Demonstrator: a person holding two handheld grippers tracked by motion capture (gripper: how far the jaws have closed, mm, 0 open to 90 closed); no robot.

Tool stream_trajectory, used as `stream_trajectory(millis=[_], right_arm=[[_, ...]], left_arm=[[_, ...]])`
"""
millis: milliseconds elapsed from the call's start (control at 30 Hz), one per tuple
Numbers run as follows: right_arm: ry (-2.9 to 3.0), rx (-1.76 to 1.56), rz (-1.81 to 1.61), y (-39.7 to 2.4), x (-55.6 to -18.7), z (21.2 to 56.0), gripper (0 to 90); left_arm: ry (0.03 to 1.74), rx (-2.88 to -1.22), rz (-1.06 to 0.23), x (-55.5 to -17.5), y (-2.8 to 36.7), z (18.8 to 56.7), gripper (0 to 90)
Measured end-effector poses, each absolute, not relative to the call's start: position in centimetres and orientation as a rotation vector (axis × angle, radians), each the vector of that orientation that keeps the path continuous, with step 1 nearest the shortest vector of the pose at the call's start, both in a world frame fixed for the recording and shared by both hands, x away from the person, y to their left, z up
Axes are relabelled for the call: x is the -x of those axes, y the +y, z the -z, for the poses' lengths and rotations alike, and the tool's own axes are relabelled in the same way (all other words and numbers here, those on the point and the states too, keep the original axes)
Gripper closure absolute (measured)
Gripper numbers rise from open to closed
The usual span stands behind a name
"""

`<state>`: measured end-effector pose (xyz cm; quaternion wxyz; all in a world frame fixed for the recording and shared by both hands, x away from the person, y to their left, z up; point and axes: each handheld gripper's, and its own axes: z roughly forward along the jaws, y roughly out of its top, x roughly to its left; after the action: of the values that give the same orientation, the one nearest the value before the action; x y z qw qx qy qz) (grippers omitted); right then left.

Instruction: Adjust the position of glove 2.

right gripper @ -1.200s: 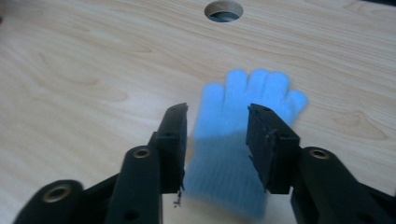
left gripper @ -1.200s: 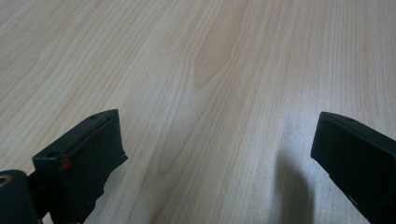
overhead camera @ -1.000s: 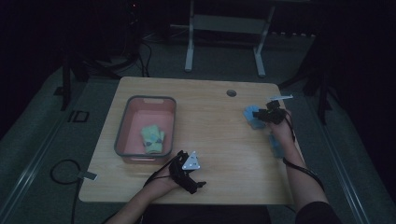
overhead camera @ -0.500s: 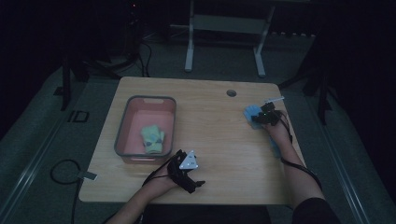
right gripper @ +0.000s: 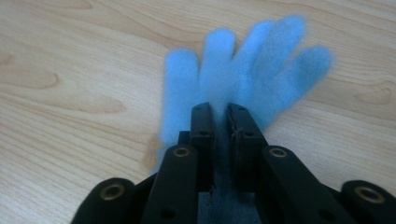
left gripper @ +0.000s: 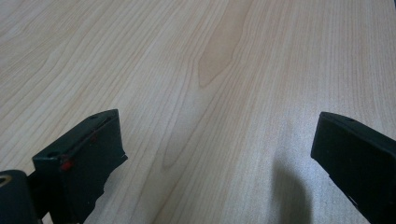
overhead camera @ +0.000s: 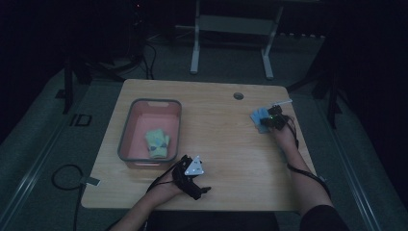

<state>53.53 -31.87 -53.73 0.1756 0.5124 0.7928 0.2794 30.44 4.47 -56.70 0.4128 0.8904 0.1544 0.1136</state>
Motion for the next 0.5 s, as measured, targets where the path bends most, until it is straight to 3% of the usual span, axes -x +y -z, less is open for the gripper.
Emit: stream_trajectory(millis=[500], right_arm=[[2.204,-1.331,-0.893,-28.7,-48.5,48.9,86.6]], left_arm=[[0.393,-2.233,-0.290,-30.6,4.5,56.7,2.6]])
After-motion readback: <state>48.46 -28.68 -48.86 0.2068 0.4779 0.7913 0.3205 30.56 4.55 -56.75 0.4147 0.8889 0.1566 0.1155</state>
